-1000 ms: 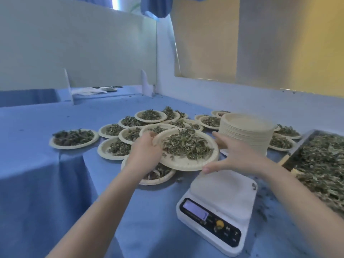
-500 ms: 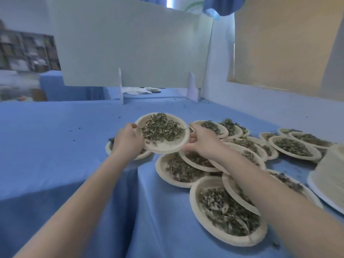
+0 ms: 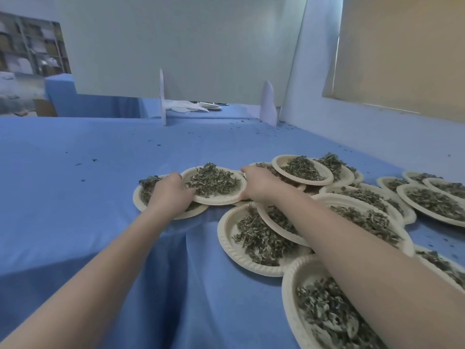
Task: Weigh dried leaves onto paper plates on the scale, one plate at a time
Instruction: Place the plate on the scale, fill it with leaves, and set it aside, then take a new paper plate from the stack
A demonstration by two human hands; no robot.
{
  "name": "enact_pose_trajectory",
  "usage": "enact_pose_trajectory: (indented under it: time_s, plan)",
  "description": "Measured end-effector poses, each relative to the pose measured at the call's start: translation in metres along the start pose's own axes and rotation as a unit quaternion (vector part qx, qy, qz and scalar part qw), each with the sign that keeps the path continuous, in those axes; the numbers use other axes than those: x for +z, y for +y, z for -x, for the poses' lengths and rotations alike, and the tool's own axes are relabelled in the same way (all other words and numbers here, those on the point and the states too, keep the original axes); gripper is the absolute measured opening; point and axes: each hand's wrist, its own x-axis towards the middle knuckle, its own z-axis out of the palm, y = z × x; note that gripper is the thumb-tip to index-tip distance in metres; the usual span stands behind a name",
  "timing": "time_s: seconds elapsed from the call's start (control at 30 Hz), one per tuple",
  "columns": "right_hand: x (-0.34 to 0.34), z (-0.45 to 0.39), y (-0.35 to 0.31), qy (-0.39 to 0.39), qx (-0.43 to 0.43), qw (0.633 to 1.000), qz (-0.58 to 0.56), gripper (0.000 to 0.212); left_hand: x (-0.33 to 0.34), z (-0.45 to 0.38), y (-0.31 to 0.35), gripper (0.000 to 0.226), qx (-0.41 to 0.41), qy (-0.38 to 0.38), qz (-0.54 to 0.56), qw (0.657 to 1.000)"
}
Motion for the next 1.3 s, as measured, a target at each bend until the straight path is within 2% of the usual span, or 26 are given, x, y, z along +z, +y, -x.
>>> enact_pose_trajectory:
  time_s: [0.07,0.13,0.23,0.33,0.47,0.57,0.67,0.8,0.97,1.07,1.17,1.23,1.27,1.3]
  plan:
    - [0.001,0.002,0.000,0.008,-0.004,1.000,0.008,0.011,-0.005,0.002,0.002,0.037,0.011,0.008,-0.025,1.000]
    - [-0.004,0.009,-0.001,0.014,-0.004,1.000,0.012,0.012,-0.011,0.008,0.008,0.034,0.026,0.024,-0.037,0.999]
    - [-0.017,0.028,-0.002,0.011,-0.007,1.000,0.003,0.030,-0.020,0.026,0.028,0.031,0.059,0.032,-0.013,0.998]
    - [-0.036,0.059,0.001,0.028,-0.009,0.999,-0.027,0.049,-0.021,0.053,0.062,0.033,0.126,0.006,-0.002,0.992]
    - [-0.066,0.103,0.016,0.067,-0.018,0.997,-0.041,0.062,-0.014,0.096,0.120,0.031,0.198,-0.027,0.025,0.980]
    - [-0.091,0.140,0.040,0.094,0.008,0.995,-0.040,0.056,-0.005,0.128,0.171,0.031,0.244,-0.047,0.042,0.968]
    - [-0.112,0.180,0.078,0.126,0.035,0.991,-0.033,0.034,0.010,0.161,0.223,0.032,0.283,-0.062,0.051,0.956]
    - [-0.137,0.241,0.146,0.144,0.090,0.985,-0.022,0.035,0.045,0.204,0.288,0.036,0.335,-0.103,0.060,0.935]
    - [-0.153,0.299,0.228,0.150,0.169,0.974,-0.017,0.045,0.099,0.252,0.357,0.031,0.366,-0.154,0.058,0.916]
    - [-0.154,0.323,0.272,0.167,0.217,0.961,-0.037,0.042,0.128,0.268,0.387,0.031,0.375,-0.169,0.046,0.910]
    - [-0.145,0.335,0.309,0.158,0.285,0.945,-0.038,0.041,0.152,0.262,0.402,0.036,0.351,-0.155,-0.023,0.923]
    - [-0.137,0.337,0.328,0.139,0.328,0.934,-0.033,0.029,0.166,0.253,0.402,0.043,0.312,-0.149,-0.073,0.935]
    - [-0.132,0.338,0.334,0.141,0.349,0.926,-0.033,0.016,0.171,0.250,0.401,0.045,0.284,-0.165,-0.071,0.942]
    - [-0.128,0.338,0.339,0.152,0.362,0.918,-0.053,0.018,0.175,0.247,0.400,0.041,0.262,-0.185,-0.048,0.946]
